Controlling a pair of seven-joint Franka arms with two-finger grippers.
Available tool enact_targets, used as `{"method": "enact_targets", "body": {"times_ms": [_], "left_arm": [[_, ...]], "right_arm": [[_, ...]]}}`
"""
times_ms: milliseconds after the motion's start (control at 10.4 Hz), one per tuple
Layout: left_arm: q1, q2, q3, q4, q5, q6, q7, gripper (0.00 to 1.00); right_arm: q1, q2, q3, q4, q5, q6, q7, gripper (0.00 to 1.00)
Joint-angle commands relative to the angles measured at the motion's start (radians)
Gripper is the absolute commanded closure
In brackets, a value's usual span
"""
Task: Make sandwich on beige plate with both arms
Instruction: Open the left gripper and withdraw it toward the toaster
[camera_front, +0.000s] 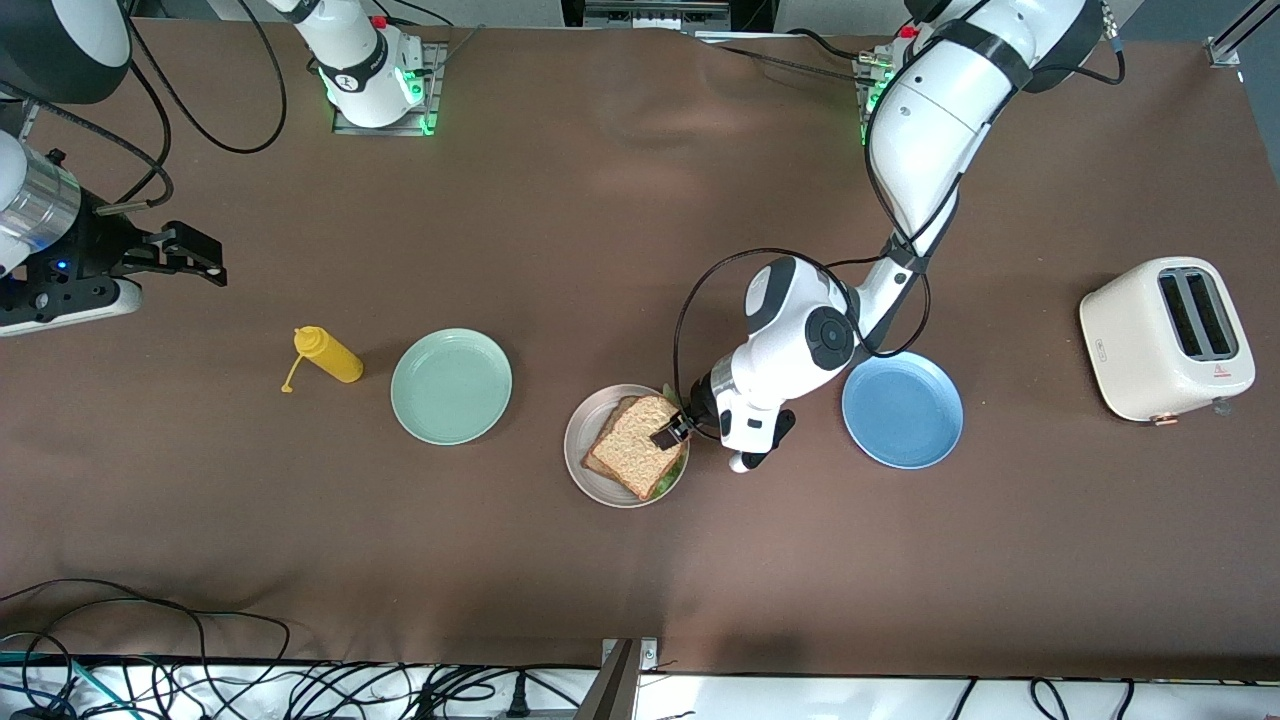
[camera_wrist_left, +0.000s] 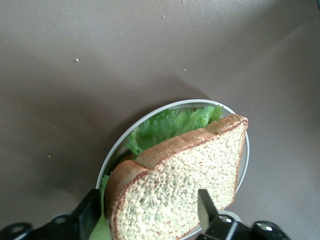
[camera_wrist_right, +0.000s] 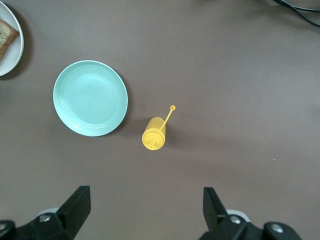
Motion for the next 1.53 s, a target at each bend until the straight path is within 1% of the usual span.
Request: {"method": "enact_targets", "body": {"times_ms": [0,191,383,766,862,957,1053,1149,1340,1436], "left_arm": [[0.004,-0.006,0.001,0.014,0.053,-0.079,0.01,0.0],[0.015,-0.013,0.004,0.018,0.075,-0.171,0.01,0.0],[0.063,-0.041,0.001,0.029,0.121,-0.316,0.01,0.0],[0.124,-0.169,0.004,0.019,0.133,-0.496,0.01,0.0],[0.155,-0.203,0.006,0.017,0.156,-0.571,0.011,0.0],[0.19,-0.242,0.0,0.017,0.225,-0.658,0.02,0.0],[0.214,-0.271,0.001,0.015,0.269,-0.738,0.062,0.0],[0.254,-0.295,0.004,0.015,0.289,-0.794,0.118,0.0],[0.323,-0.364,0.004,0.015,0.363,-0.846,0.178,0.0],[0.346,-0.4,0.003,0.015,0.419,-0.875,0.197,0.0]], "right_arm": [[0.002,0.0,-0.007,0.016,0.006,-0.011,-0.002,0.0],[0.002,0.003,-0.009,0.018,0.009,-0.009,0.005,0.0],[0.007,0.004,-0.006,0.03,0.002,-0.012,0.011,0.0],[0.01,0.003,-0.004,0.03,0.001,-0.014,0.012,0.0],[0.011,0.003,-0.004,0.031,0.001,-0.014,0.012,0.0],[0.011,0.003,-0.003,0.03,0.001,-0.014,0.012,0.0],[0.011,0.003,-0.003,0.03,0.001,-0.015,0.012,0.0],[0.011,0.003,-0.003,0.031,0.001,-0.015,0.012,0.0],[0.013,0.003,-0.003,0.03,0.001,-0.014,0.013,0.0],[0.011,0.004,-0.003,0.03,0.001,-0.014,0.012,0.0]]}}
